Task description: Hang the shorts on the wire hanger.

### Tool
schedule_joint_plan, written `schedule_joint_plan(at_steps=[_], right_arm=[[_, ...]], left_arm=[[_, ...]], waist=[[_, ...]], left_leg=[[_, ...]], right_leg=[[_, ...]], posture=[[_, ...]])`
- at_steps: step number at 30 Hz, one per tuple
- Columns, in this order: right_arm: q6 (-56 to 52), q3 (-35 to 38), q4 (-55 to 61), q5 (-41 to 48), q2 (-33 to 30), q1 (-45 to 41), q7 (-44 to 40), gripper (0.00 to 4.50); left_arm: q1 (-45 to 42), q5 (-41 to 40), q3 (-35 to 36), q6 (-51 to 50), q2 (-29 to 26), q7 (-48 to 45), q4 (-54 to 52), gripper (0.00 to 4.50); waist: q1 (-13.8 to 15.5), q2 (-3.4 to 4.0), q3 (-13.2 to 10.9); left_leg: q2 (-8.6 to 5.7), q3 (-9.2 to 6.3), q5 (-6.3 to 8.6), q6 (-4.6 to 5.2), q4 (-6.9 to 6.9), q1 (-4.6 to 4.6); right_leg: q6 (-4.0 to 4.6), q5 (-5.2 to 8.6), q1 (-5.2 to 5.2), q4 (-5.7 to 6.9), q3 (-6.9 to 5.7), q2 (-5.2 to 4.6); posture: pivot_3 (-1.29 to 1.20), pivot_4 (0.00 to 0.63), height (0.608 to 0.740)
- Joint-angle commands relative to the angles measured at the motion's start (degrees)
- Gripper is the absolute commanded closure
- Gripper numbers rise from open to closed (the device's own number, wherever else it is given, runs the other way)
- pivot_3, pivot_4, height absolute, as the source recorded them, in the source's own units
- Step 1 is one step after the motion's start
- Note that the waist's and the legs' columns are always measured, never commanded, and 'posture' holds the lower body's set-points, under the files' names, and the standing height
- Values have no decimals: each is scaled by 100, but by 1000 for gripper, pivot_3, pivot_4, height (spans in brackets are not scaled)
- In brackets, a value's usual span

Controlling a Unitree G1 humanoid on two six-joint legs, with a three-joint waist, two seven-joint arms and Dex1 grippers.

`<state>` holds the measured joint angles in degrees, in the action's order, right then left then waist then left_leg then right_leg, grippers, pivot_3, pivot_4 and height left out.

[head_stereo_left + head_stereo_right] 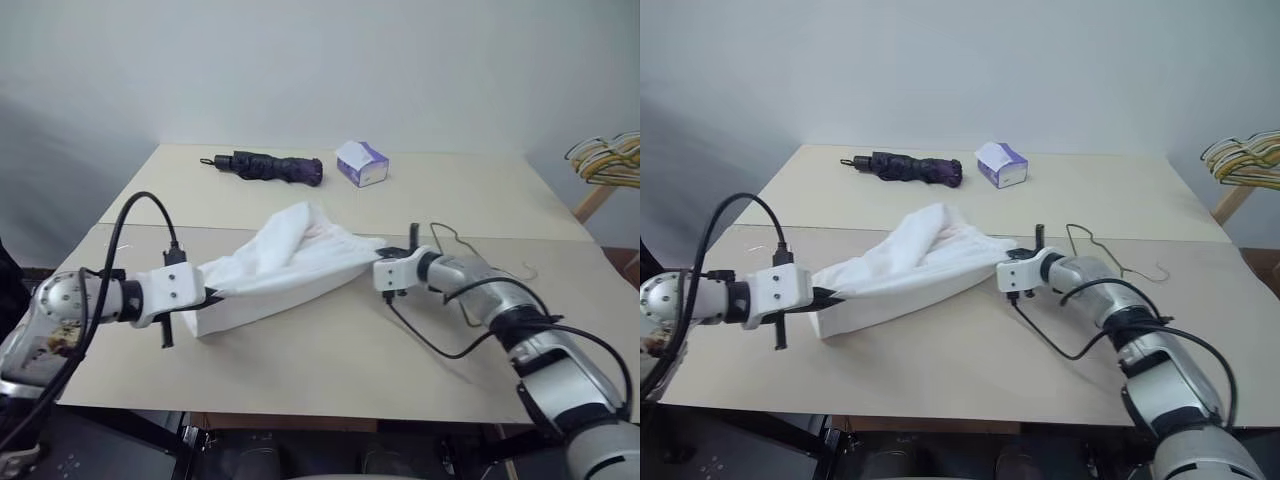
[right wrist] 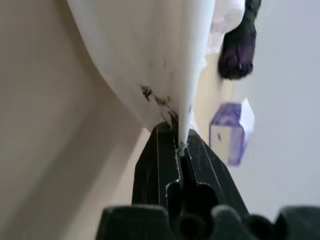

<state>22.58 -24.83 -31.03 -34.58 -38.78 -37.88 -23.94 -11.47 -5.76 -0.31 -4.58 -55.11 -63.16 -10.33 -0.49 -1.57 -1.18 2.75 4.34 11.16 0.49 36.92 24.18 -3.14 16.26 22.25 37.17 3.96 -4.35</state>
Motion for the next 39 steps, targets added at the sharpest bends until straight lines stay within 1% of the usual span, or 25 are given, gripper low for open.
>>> schedule_joint_plan(at_steps=[1, 4, 6, 9, 11, 13, 15, 16, 18, 20, 22, 24, 25, 26, 27, 28, 29, 30, 31, 32, 33, 35, 36, 38, 39], right_arm=[[-917, 818, 1705, 526, -726, 898, -873, 4450], [-1569, 1269, 3239, 876, -1110, 1841, -1518, 4450], [-2039, 1470, 4136, 1054, -1278, 2373, -1945, 4450], [-2659, 1699, 5270, 1414, -1577, 3063, -2663, 4450], [-2779, 1913, 5990, 1893, -1925, 3597, -3211, 4450], [-2775, 2131, 6426, 2511, -2191, 3940, -3658, 4450], [-2895, 2219, 6573, 2932, -2205, 3908, -3792, 4450], [-2972, 2182, 6493, 3033, -2123, 3725, -3760, 4450], [-3123, 2036, 6161, 3018, -1975, 3169, -3693, 4450], [-3527, 1808, 5677, 2892, -1822, 2375, -3718, 4450], [-3840, 1595, 5014, 2603, -1517, 1436, -3500, 4450], [-4116, 1471, 4166, 2225, -990, 246, -2889, 4450], [-4237, 1477, 3660, 1962, -624, -397, -2285, 4450], [-4324, 1524, 3241, 1767, -316, -889, -1741, 4450], [-4255, 1605, 2769, 1530, -29, -1367, -1007, 4450], [-3903, 1639, 2377, 1236, 108, -1710, -218, 4450], [-3566, 1858, 2113, 1151, 326, -1991, 623, 4450], [-2988, 1930, 2105, 870, 242, -2043, 1362, 4450], [-2653, 1993, 2157, 732, 179, -2013, 1749, 4450], [-2523, 2081, 2252, 760, 170, -1908, 1868, 4450], [-2442, 2116, 2294, 799, 147, -1825, 1893, 4450], [-2425, 2183, 2519, 952, 134, -1444, 1750, 4450], [-2382, 2170, 2620, 963, 105, -1259, 1666, 4450], [-2328, 2107, 2911, 1087, 42, -753, 1279, 4450], [-2246, 2007, 3063, 1072, -44, -409, 1062, 4450]], left_arm=[[-127, 10, 30, 159, -134, -136, 130, 4500], [-30, -98, 27, 307, -357, -484, 164, 4500], [36, -22, 26, 395, -558, -623, 241, 4500], [186, 9, 52, 513, -901, -872, 300, 4500], [365, -168, 149, 421, -1165, -1147, 195, 4500], [488, -468, 212, 276, -1355, -1448, 26, 4500], [356, -717, 138, 122, -1330, -1573, -115, 4500], [132, -740, 13, 15, -1188, -1506, -120, 4500], [-448, -521, -320, 66, -851, -1381, 51, 4500], [-1252, -153, -650, 125, -392, -1161, 403, 4500], [-2154, 244, -815, 264, 164, -662, 890, 4500], [-3247, 882, -831, 343, 832, 545, 1642, 4500], [-3807, 1251, -748, 476, 1176, 1468, 2135, 4500], [-4234, 1521, -646, 533, 1437, 2245, 2540, 4500], [-4669, 1787, -479, 796, 1640, 3223, 3015, 4500], [-5048, 2023, -276, 1059, 1788, 4294, 3416, 4500], [-5329, 2136, 14, 1263, 1846, 5199, 3638, 4500], [-5420, 2177, 323, 1657, 1743, 5751, 3612, 4500], [-5418, 2173, 507, 1922, 1627, 5999, 3532, 4500], [-5321, 2113, 613, 2147, 1491, 5959, 3389, 4500], [-5250, 2076, 642, 2299, 1404, 5901, 3312, 4500], [-4942, 1637, 732, 2392, 1326, 5413, 2990, 4500], [-4781, 1423, 742, 2401, 1282, 5131, 2850, 4500], [-4213, 743, 747, 2246, 1132, 4239, 2381, 4500], [-3767, 299, 757, 2046, 1001, 3673, 2055, 4500]], waist=[[-20, 2, 0], [-111, 6, 0], [-196, 7, 1], [-229, 7, 2], [-210, 7, 2], [-201, 7, 1], [-196, 1, 1], [-196, -4, 0], [-187, -15, 4], [-168, -16, 6], [-163, -23, 11], [-162, -28, 8], [-165, -29, 3], [-176, -29, 3], [-194, -29, 4], [-212, -29, 3], [-213, -29, 4], [-219, -29, 4], [-222, -27, 6], [-222, -25, 7], [-219, -17, 12], [-209, -15, 18], [-202, -15, 19], [-185, -15, 18], [-189, -14, 18]], left_leg=[[4, -2, 0, 0, 0, 5], [8, -3, 1, 0, -1, 2], [10, -4, 1, 0, -1, -5], [13, -3, 1, 0, -1, -22], [14, -2, 1, -1, -1, -21], [13, 1, 6, -7, -1, -21], [13, 2, 7, -9, 1, -21], [14, 2, 7, -9, 4, -28], [15, 6, 8, -10, 6, -63], [13, 7, 20, -31, 7, -94], [7, 4, 14, -21, 9, -115], [7, -2, 15, -14, 10, -106], [5, -13, 13, -13, 18, -83], [2, -24, 13, -13, 26, -64], [1, -35, 13, -13, 35, -31], [-1, -39, 12, -13, 37, -2], [-5, -42, 11, -15, 37, 29], [-9, -53, 11, -15, 36, 49], [-10, -63, 11, -21, 27, 64], [-12, -64, 6, -30, -4, 67], [-12, -63, -5, -70, -7, 66], [-11, -58, 4, -81, -9, 61], [-12, -45, 6, -80, -8, 60], [-17, -33, 14, -70, 7, 62], [-18, -28, 35, -34, 19, 65]], right_leg=[[0, 0, 6, 0, 0, 5], [3, 2, 7, 3, 1, 12], [4, 3, 1, 7, 1, 14], [7, 5, -10, 8, 0, 15], [7, 9, -11, 6, -1, 14], [4, 15, -11, 5, -2, 10], [3, 16, -14, 4, -3, 9], [3, 17, -14, 3, -5, 9], [5, 23, -23, 1, -6, 7], [-7, 57, -52, -2, -10, 6], [0, 57, -88, -7, -9, 5], [0, 37, -107, -5, -9, 11], [-2, 33, -94, -5, -9, 16], [-6, 26, -78, -2, -9, 18], [-5, 20, -48, 3, -9, 20], [-5, 7, -13, 13, -5, 19], [-6, 7, 30, 31, -1, 12], [-7, 7, 64, 54, 1, 3], [-8, 7, 99, 95, 9, -4], [-8, 7, 110, 94, 10, -8], [-9, 8, 119, 100, 8, -8], [-9, 8, 116, 115, -8, -6], [-9, 8, 100, 100, -17, -7], [-11, 9, 81, 78, -21, -12], [-13, 10, 70, 61, -21, -14]], posture=[[-16, 0, 740], [-34, 0, 740], [-34, 0, 740], [-37, 0, 740], [-35, 0, 740], [-26, 0, 740], [-26, 0, 740], [-27, 0, 740], [-28, 0, 740], [-29, 0, 740], [-27, 0, 740], [-31, 0, 740], [-31, 0, 740], [-35, 0, 740], [-36, 0, 740], [-39, 0, 740], [-44, 0, 740], [-43, 0, 740], [-43, 0, 740], [-43, 0, 740], [-42, 0, 740], [-36, 0, 740], [-36, 0, 740], [-32, 0, 740], [-27, 0, 740]])
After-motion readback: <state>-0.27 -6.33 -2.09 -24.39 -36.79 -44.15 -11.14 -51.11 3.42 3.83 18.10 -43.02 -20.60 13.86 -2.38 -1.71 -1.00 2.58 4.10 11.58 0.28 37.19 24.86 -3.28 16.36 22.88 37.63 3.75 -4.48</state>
